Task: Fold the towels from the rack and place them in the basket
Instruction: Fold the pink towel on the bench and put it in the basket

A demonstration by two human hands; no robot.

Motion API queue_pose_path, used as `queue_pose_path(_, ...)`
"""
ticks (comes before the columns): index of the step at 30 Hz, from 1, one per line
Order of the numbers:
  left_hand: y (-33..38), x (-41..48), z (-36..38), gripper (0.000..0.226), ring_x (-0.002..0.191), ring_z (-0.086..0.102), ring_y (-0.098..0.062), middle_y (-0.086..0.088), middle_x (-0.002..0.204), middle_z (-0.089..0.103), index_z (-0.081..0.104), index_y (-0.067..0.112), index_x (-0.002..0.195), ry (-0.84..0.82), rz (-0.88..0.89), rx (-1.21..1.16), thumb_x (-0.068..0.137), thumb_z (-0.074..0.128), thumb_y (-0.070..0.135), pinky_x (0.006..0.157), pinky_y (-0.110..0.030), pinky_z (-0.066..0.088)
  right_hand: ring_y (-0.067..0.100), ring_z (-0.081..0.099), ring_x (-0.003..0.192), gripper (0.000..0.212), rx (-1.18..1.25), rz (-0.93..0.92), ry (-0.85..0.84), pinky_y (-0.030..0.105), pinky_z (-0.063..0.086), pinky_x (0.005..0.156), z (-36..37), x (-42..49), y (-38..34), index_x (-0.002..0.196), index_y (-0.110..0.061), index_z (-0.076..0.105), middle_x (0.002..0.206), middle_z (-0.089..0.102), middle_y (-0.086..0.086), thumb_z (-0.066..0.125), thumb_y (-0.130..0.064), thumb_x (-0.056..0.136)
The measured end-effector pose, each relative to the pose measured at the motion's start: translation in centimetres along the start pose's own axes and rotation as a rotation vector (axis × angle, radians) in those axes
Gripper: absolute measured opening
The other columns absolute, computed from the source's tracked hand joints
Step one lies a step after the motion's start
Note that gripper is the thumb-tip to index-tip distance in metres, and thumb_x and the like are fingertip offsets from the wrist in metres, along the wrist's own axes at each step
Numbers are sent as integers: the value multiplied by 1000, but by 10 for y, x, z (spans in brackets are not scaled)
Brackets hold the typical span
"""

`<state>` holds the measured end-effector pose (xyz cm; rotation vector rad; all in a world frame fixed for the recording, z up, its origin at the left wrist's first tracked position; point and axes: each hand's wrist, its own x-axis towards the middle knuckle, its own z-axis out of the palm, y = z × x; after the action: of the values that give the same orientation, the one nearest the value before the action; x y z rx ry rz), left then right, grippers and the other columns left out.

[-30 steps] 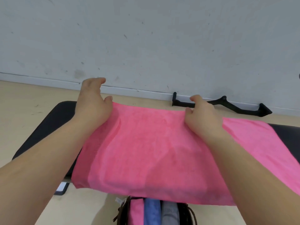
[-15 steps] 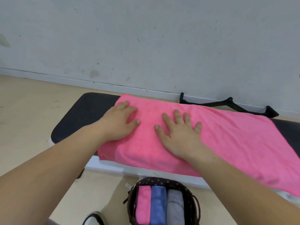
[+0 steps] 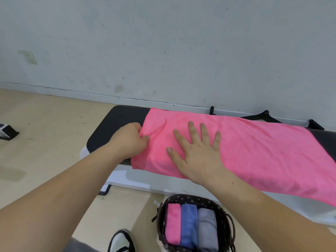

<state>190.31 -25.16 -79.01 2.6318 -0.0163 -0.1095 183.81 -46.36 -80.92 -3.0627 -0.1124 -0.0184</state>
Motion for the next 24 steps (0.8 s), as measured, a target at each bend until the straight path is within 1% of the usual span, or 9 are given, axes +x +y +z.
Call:
queue_pose_path(5,-10,-2,-7,21,72,56,-19,0,83,61,56,17,87,115,-25,-151,99,58,34,58,-32,38,39,-17,156,69,4,11,-120,72,-13,116,12,3,-13,159,-53,-2,173,-13,1,8,-77,96)
queue_pose_path(9,-18,2,-13,29,77,53,-20,-8,92,64,63,0,97,146,-114,-441,101,57,27,68,-32,42,40,-21,155,70,50,9,-169,71,-17,116,14,11,-26,158,-54,-3,172,-15,2,11,-79,94)
queue_pose_path(12,-24,5,-21,24,82,53,-24,-9,93,62,64,6,92,144,-255,-625,100,60,28,73,-33,43,37,-2,158,70,145,-13,-154,66,-4,121,2,16,-36,158,-53,20,173,6,2,20,-80,93)
queue_pose_path(13,-22,5,-25,19,83,57,-24,-7,96,66,65,10,91,140,-306,-702,99,62,27,75,-33,47,35,15,155,67,213,8,-98,62,9,120,-4,19,-36,153,-49,37,168,25,4,25,-78,94)
queue_pose_path(15,-13,2,-33,6,86,67,-26,-8,98,74,69,15,96,84,-399,-913,96,66,20,84,-42,58,31,47,133,55,355,65,66,51,33,111,-14,28,-27,134,-37,63,138,58,4,37,-67,96)
queue_pose_path(18,16,-8,-41,13,78,71,-26,-11,93,78,73,11,104,-60,-375,-1118,94,64,13,80,-42,58,22,62,85,31,657,121,203,35,51,80,-27,36,-7,99,-22,76,87,67,0,54,-45,97)
queue_pose_path(19,27,-11,-41,19,79,71,-26,-14,98,78,74,9,109,-105,-330,-1149,94,63,12,78,-40,57,20,59,70,29,853,169,160,33,48,69,-33,36,-2,92,-15,75,77,65,1,57,-37,99)
queue_pose_path(21,54,-17,-36,31,86,70,-26,-18,111,75,69,4,123,-225,-207,-1216,94,58,8,74,-35,56,20,55,58,30,1279,281,0,32,43,57,-47,32,5,99,-7,73,73,64,7,57,-33,102)
queue_pose_path(24,102,-26,-14,34,91,70,-26,-13,107,74,63,6,128,-443,-11,-1202,97,52,0,73,-34,56,25,66,72,42,1584,319,-207,39,54,71,-65,25,18,111,-13,74,88,72,12,55,-49,102)
